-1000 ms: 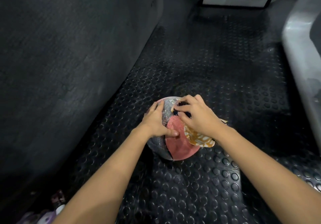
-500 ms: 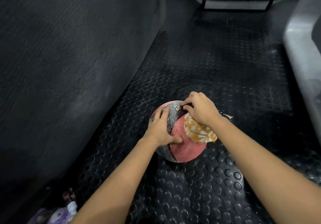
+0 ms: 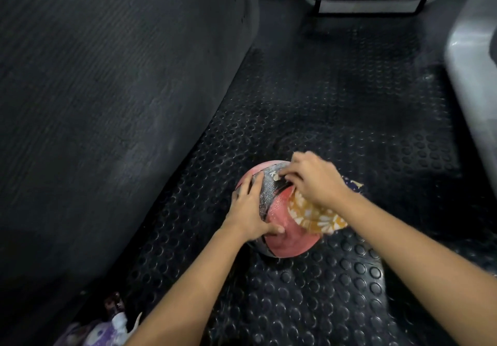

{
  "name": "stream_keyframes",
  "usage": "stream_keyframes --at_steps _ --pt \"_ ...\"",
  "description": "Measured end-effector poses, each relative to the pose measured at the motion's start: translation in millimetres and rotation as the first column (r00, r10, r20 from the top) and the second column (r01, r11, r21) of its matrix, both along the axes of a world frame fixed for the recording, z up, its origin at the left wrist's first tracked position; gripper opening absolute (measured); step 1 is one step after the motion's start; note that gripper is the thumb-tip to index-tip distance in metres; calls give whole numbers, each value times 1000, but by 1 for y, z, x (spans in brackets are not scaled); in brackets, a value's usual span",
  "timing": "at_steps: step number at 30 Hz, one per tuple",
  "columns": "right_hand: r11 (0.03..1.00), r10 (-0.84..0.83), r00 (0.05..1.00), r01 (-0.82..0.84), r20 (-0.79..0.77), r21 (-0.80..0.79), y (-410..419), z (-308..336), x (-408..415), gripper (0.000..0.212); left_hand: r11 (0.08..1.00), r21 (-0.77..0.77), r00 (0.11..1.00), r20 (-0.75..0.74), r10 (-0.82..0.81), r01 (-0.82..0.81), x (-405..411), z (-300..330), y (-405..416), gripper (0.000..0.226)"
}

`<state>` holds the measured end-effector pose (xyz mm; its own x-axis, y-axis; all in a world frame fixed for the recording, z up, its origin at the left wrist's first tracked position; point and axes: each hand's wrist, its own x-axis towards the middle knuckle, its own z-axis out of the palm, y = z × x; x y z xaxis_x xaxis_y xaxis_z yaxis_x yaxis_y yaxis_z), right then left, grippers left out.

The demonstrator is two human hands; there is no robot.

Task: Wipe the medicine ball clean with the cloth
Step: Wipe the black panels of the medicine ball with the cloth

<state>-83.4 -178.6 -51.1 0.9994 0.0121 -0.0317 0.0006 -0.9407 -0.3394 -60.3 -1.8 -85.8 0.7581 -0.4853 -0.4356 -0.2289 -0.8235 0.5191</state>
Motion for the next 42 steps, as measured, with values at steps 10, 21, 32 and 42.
stream_keyframes --at_steps 10,21,32,42 --pt "997 -77 996 76 -35 -21 -1 2 10 26 1000 -14 1000 13 19 -19 -10 -2 5 133" --pt "989 -122 992 119 -29 -85 12 4 20 29 999 -3 999 12 32 -32 -13 4 -4 134" --pt "992 -116 993 114 -32 -60 11 0 19 26 999 1 999 18 38 -38 -11 4 2 137" --pt "995 -97 993 95 -70 -33 11 0 29 22 1000 -7 999 31 22 -22 -9 0 -1 140"
